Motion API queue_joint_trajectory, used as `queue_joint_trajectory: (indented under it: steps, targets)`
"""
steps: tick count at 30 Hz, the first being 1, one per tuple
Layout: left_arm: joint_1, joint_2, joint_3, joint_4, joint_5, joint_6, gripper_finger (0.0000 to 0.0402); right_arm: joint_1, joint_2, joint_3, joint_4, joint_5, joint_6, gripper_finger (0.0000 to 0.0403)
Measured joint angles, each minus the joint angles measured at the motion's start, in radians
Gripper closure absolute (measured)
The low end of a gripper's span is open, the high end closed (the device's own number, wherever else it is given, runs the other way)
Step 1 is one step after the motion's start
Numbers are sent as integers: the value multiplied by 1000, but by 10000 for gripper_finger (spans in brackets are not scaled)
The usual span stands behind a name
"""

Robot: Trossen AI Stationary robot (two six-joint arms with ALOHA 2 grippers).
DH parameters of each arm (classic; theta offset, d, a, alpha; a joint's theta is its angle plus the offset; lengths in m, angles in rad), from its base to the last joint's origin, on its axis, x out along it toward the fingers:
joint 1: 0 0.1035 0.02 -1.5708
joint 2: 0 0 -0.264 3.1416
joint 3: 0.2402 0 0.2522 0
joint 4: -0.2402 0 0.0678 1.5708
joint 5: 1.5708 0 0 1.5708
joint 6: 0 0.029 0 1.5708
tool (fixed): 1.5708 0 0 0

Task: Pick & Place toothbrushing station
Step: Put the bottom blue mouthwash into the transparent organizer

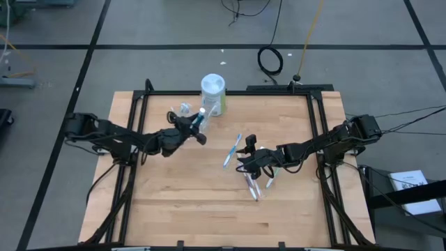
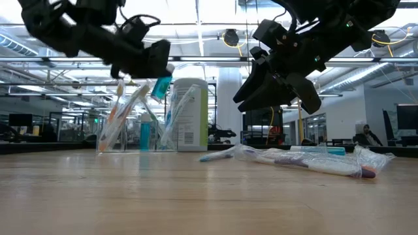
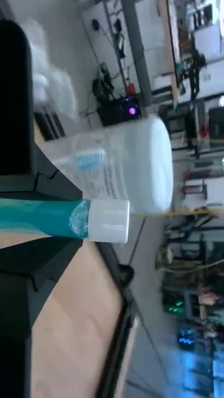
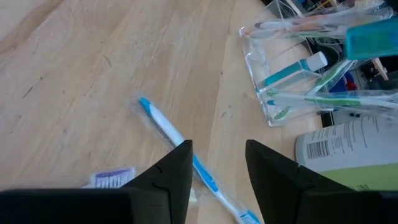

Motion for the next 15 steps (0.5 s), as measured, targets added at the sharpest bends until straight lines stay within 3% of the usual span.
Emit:
queue_joint_trajectory:
  steps: [8,15]
  targets:
    - [28,49,-32,-55,0,-125,325,0,0,0,7,0,0,261]
    - [8,49,-32,-188,-107,-259,325,0,0,0,7,0,0,261]
